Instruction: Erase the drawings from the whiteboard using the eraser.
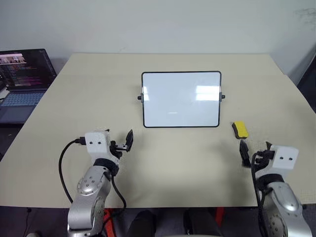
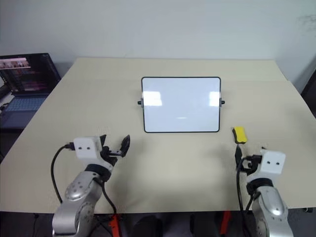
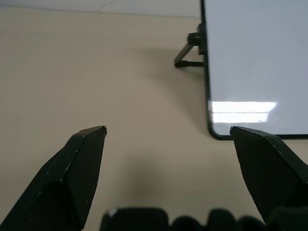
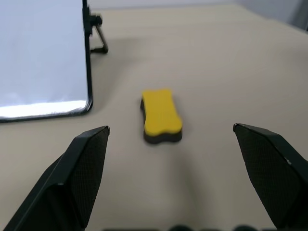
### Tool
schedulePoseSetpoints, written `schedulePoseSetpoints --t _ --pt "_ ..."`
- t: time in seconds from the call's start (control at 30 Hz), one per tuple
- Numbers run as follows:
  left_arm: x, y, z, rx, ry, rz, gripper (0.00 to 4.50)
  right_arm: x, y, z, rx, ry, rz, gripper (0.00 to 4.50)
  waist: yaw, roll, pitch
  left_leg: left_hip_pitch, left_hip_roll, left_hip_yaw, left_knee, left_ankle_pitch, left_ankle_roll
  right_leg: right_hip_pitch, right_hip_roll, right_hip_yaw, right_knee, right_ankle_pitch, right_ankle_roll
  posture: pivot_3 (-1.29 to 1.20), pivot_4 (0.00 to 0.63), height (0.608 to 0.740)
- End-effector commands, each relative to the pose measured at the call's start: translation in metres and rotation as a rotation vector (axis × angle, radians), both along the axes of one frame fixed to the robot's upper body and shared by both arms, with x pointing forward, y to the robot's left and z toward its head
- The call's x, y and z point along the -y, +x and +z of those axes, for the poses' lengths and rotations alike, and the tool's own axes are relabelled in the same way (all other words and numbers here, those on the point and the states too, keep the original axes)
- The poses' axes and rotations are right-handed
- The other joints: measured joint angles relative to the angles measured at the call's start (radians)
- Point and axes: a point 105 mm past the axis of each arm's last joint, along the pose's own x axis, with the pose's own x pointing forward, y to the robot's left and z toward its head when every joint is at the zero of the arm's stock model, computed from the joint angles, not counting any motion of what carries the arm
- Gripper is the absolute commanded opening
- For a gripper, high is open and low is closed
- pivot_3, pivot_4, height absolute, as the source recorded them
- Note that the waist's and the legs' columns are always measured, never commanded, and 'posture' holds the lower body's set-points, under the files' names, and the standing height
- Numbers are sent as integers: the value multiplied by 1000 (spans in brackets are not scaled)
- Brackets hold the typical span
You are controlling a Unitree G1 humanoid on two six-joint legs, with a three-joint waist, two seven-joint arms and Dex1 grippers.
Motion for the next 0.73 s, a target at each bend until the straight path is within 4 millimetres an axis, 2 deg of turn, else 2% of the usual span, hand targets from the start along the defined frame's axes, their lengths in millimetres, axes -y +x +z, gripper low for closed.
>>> schedulePoseSetpoints --t 0.03,0.1,0.17,0.37,0.6,0.73 --pt "12 -10 16 79 1 -34 4500 -8 -5 18 99 35 39 4483 0 0 0 5 0 0 -1 0 0 5 0 0 -1 0 0 0 150 740" --pt "13 -16 8 46 -36 -4 4500 -8 -10 13 88 55 35 4483 0 0 0 12 0 -1 -2 0 0 12 0 -1 -3 -1 0 0 150 740" --pt "13 -21 4 29 -66 8 4500 -12 -14 11 84 51 38 4483 0 0 0 11 0 -1 -2 0 0 12 0 -1 -3 -1 0 0 150 740" --pt "23 -23 4 26 -60 -8 4500 -9 -14 13 90 39 51 4483 0 0 0 11 0 -1 -2 0 0 12 1 -1 -3 -1 0 0 150 740" --pt "31 -27 -2 -5 -61 -50 4500 -7 -33 16 61 5 40 4483 1 0 0 10 0 -2 -3 -1 0 12 1 -1 -3 -2 1 0 150 740" --pt "35 -27 -1 -7 -53 -63 4500 -7 -36 20 58 -6 37 4483 1 0 0 10 0 -2 -3 -1 0 12 1 -1 -3 -4 5 0 150 740"
